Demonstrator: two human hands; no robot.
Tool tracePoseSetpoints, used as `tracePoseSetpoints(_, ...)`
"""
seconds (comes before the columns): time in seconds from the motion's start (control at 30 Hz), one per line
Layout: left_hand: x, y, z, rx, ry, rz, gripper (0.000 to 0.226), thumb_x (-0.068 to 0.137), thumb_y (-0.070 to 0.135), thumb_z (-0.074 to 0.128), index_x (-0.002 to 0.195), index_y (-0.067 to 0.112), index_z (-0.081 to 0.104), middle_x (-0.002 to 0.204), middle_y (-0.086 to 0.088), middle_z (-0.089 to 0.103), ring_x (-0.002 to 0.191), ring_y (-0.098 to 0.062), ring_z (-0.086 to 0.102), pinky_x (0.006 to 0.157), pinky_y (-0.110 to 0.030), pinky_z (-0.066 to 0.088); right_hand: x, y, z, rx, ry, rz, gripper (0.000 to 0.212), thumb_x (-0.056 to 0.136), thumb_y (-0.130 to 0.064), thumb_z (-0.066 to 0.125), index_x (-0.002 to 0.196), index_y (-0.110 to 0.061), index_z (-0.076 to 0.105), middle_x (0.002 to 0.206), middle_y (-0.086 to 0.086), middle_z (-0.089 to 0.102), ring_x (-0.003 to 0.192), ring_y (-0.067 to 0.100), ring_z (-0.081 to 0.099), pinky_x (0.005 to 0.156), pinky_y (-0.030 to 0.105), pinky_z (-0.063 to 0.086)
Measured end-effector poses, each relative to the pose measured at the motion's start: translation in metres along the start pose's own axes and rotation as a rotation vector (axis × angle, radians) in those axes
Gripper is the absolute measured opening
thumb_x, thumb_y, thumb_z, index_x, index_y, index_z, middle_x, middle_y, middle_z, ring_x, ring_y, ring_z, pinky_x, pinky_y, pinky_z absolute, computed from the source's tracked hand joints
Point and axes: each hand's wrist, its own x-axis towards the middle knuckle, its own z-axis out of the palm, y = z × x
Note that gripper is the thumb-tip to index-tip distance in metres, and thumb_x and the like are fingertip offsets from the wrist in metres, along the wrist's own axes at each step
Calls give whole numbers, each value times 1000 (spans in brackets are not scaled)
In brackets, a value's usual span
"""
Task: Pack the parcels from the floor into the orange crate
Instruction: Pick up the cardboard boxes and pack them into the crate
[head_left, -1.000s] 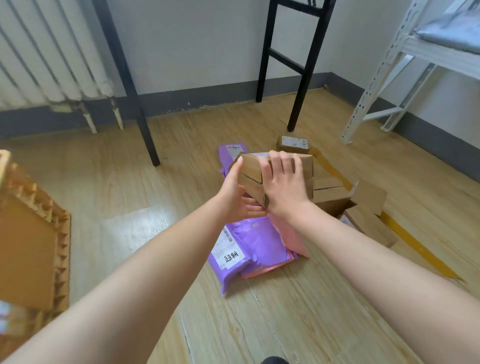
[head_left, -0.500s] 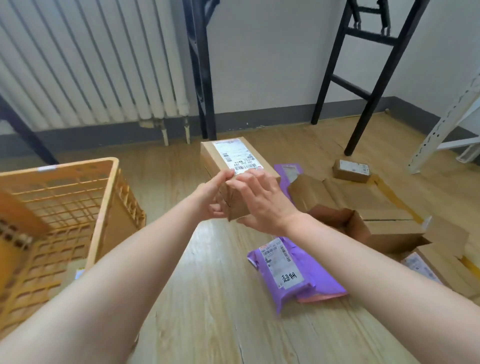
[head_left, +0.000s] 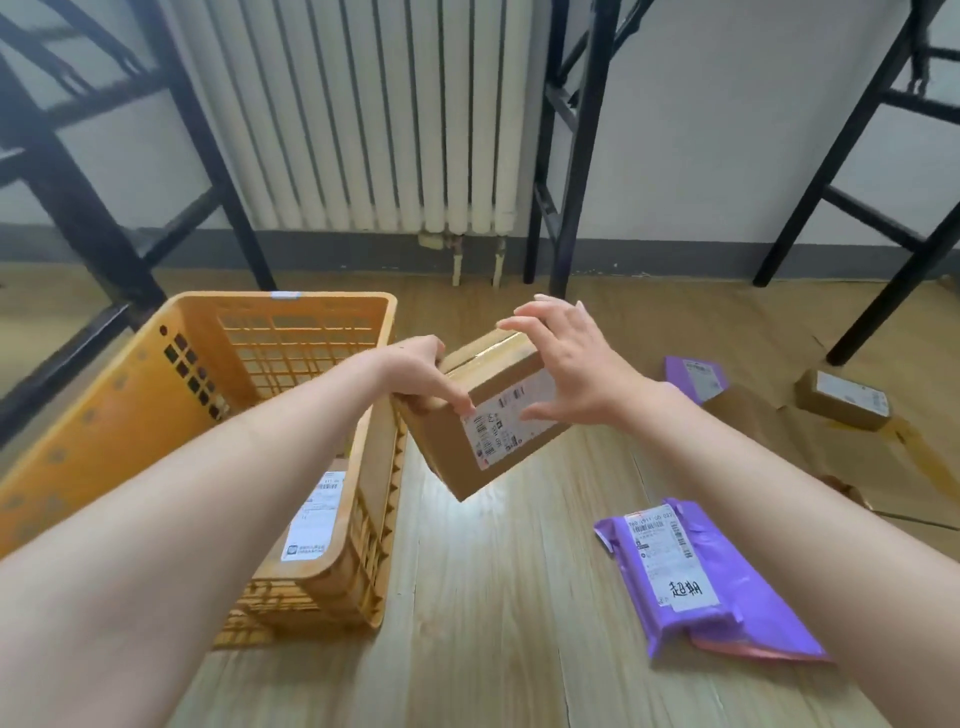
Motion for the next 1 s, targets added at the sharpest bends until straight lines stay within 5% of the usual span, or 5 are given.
tracePoseSetpoints(0.2, -28, -25, -18, 170, -159, 51, 99, 51, 44, 87, 134, 31, 34, 124, 9, 47, 112, -13, 48, 86, -26, 45, 35, -24, -1, 112, -464, 76, 118, 57, -57, 81, 150, -30, 12, 157, 0, 17, 147, 21, 4, 115, 59, -2)
tracePoseSetpoints(0.3, -37, -31, -18, 177, -159, 66, 99, 53, 40, 88, 134, 32, 31, 122, 10, 44, 113, -13, 47, 92, -29, 45, 43, -36, 1, 155, -581, 87, 118, 55, -54, 83, 148, -31, 15, 145, -5, 32, 135, 23, 31, 113, 51, 25)
tracePoseSetpoints(0.6, -58, -54, -36, 100, 341, 164, 123, 62, 32, 87, 151, 31, 2, 160, 2, 1, 147, -25, 3, 115, -49, 20, 84, -55, -34, 30, -337, 130, 106, 45, -56, 85, 135, -28, 36, 112, -5, 44, 102, 15, 47, 83, 32, 52)
tracePoseSetpoints(0.83, -66, -97, -42, -705, 612, -335, 126, 66, 51, 79, 151, 21, -8, 160, -12, 4, 145, -33, 13, 112, -53, 24, 110, -73, -22, 420, -219, 480, 86, 52, -66, 79, 118, -21, 46, 103, 2, 57, 84, 12, 58, 60, 23, 52)
tracePoseSetpoints(1.0, -78, -127, -34, -1199, 488, -364, 84, 72, 49, 75, 139, 13, 40, 138, -14, 49, 125, -39, 48, 99, -55, 45, 129, -112, 6, 866, -230, 593, 85, 54, -67, 77, 118, -17, 52, 100, -1, 64, 86, 10, 63, 54, 20, 47)
